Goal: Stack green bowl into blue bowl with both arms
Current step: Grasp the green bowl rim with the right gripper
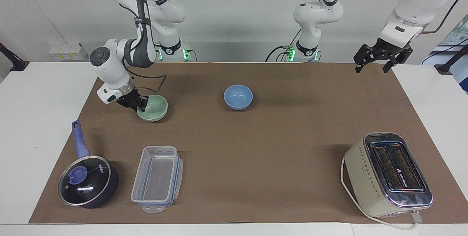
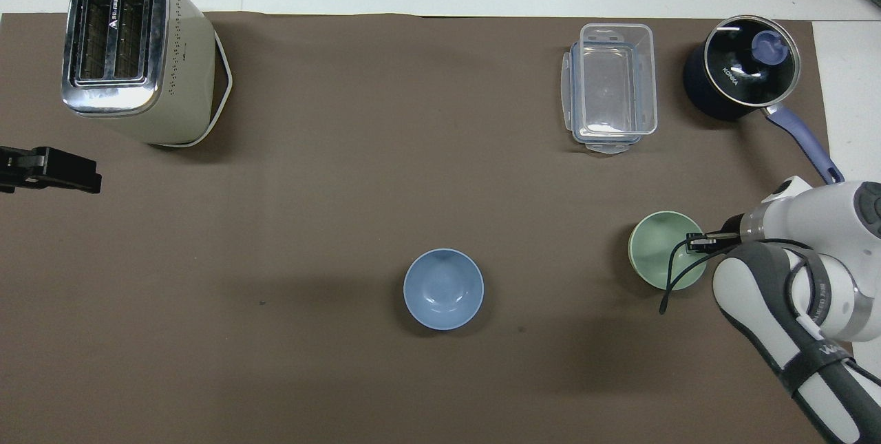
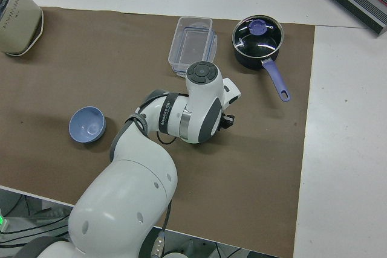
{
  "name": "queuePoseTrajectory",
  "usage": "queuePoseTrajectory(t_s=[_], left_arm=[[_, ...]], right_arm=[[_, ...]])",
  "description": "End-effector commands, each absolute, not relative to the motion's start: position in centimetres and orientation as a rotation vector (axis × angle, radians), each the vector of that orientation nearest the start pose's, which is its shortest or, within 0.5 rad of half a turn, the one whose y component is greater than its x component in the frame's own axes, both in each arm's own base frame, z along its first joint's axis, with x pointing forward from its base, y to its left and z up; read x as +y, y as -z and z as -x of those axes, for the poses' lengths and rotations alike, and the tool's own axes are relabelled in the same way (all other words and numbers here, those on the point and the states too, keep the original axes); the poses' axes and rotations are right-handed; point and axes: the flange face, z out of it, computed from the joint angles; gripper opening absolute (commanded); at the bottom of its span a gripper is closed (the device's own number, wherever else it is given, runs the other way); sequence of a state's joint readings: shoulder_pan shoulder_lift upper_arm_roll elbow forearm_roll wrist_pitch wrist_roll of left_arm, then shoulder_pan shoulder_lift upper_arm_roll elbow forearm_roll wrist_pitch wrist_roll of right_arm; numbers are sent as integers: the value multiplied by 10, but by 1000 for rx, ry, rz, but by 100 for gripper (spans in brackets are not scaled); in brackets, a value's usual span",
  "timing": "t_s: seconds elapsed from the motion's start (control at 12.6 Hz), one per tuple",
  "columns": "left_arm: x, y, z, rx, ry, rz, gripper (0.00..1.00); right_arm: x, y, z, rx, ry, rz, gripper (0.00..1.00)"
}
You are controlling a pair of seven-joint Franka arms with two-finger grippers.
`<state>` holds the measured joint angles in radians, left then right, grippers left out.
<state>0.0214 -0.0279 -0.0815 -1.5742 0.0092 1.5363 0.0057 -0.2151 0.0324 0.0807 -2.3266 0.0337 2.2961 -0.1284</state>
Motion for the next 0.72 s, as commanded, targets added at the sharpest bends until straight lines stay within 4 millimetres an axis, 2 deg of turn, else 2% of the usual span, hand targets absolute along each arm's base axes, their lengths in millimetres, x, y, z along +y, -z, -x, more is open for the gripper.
queuePoseTrajectory(t_s=[0.0,0.16,0.24,0.48,0.64], left_arm=[[-28,-641,-538,108,-23,3114,100],[-29,-641,-538,110,-23,3113,100],[-29,-641,-538,110,-23,3112,100],[-28,-641,-538,108,-23,3114,100],[-29,-641,-538,110,-23,3112,100]], right_arm=[[-62,-340,-501,-2,-94,3081,3],[-55,-358,-507,-18,-128,3070,0],[-44,-371,-508,-8,-118,3036,0],[12,-398,-500,-38,-123,2978,0],[59,-409,-496,-32,-114,2984,0]])
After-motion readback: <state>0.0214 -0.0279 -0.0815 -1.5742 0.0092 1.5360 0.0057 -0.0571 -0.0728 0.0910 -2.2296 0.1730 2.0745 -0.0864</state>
